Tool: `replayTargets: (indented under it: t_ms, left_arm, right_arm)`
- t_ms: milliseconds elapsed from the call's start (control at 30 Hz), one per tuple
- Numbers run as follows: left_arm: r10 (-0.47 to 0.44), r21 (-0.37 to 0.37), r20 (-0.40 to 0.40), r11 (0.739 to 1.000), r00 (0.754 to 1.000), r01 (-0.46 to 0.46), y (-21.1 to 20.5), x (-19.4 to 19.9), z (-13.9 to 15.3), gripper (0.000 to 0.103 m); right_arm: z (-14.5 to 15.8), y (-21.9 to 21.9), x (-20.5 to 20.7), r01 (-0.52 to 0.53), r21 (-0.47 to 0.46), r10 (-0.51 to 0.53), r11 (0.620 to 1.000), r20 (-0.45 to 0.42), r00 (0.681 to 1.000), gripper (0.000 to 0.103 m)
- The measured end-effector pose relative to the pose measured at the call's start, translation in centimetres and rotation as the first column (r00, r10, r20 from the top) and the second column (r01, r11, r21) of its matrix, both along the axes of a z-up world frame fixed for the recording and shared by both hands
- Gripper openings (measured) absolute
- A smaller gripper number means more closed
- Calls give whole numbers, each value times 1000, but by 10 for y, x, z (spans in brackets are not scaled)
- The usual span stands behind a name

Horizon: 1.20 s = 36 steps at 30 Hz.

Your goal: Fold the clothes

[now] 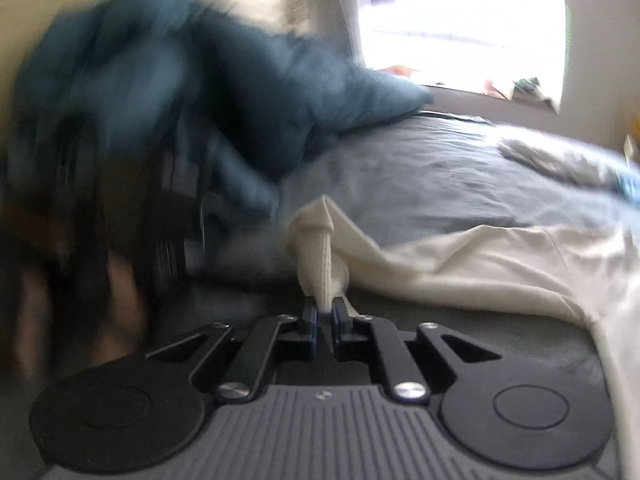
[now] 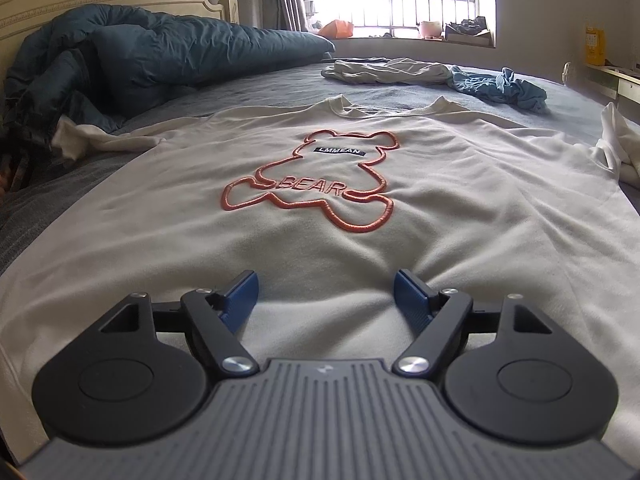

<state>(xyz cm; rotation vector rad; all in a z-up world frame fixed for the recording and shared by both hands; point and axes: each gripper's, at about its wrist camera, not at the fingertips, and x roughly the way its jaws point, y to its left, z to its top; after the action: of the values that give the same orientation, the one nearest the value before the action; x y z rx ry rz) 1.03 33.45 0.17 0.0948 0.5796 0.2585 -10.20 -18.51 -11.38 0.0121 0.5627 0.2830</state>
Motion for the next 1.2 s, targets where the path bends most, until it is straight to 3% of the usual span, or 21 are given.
replayTargets:
  t_ms: [100,233,433,533,767,867,1033,1100,1167,1200]
  left_arm:
    - [-65,111,-63,991,996,72,-2,21,36,8]
    - [-75,237,-175,965,982,116,-1,57,69,8]
    - [-43,226,-352,966,935,129,17,117,76,7]
    - [23,254,-414,963,910,92,34,141,69,7]
    - [177,266,-408,961,896,-69,88,163,60,7]
    - [203,287,-409,954,890,-86,96,172,52,7]
    - [232,309,-459,947,857,-91,103,183,29,8]
    - [276,333,-444,934,853,-129,107,185,23,7]
    - [344,381,-398,905,851,-187,112,186,23,11]
    - [355,371,-378,904,855,-211,114,184,28,15]
  right_arm:
    - [0,-1,1,-2,5,2,1000,0,1000,77]
    - [0,-1,1,-2,8,2,1000,1,1000,77]
    - [0,-1,1,-2,7,2,1000,1,1000,78]
    - [0,-1,1,-3,8,3,1000,1,1000,79]
    - [-1,-2,1,-7,14,7,1000,0,1000,80]
    - [-1,-2,2,-8,15,8,1000,-1,1000,81]
    - [-1,-2,2,-10,17,10,1000,-1,1000,81]
    - [-1,-2,2,-10,18,10,1000,-1,1000,81]
    - [-1,-3,2,-11,19,11,1000,-1,1000,81]
    - [-1,-3,2,-11,19,11,1000,-1,1000,81]
